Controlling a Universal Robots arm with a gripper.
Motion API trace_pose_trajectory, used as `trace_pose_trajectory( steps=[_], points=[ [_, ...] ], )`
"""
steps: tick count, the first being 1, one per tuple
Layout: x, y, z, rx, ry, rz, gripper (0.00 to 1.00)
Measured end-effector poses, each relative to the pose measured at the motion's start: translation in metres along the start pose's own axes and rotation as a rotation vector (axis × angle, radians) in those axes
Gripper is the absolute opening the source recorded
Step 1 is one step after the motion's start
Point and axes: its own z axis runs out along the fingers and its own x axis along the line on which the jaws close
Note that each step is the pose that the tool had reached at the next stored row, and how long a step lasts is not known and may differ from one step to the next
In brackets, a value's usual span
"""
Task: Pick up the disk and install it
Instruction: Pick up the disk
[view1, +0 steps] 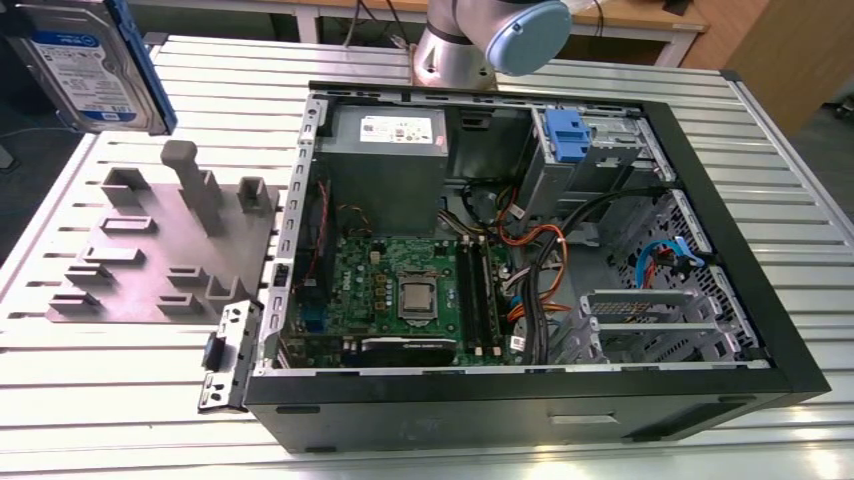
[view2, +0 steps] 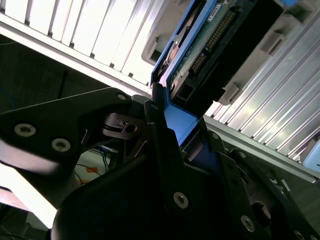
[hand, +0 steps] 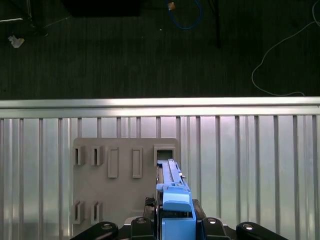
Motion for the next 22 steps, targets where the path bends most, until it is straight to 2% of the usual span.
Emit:
trace_pose_trajectory(
  steps=[11, 22],
  points=[
    [-0.0001, 0.0000, -0.0065, 0.0002, -0.0001, 0.000, 0.36],
    [-0.0002, 0.0001, -0.0209, 0.0001, -0.0001, 0.000, 0.36]
  ],
)
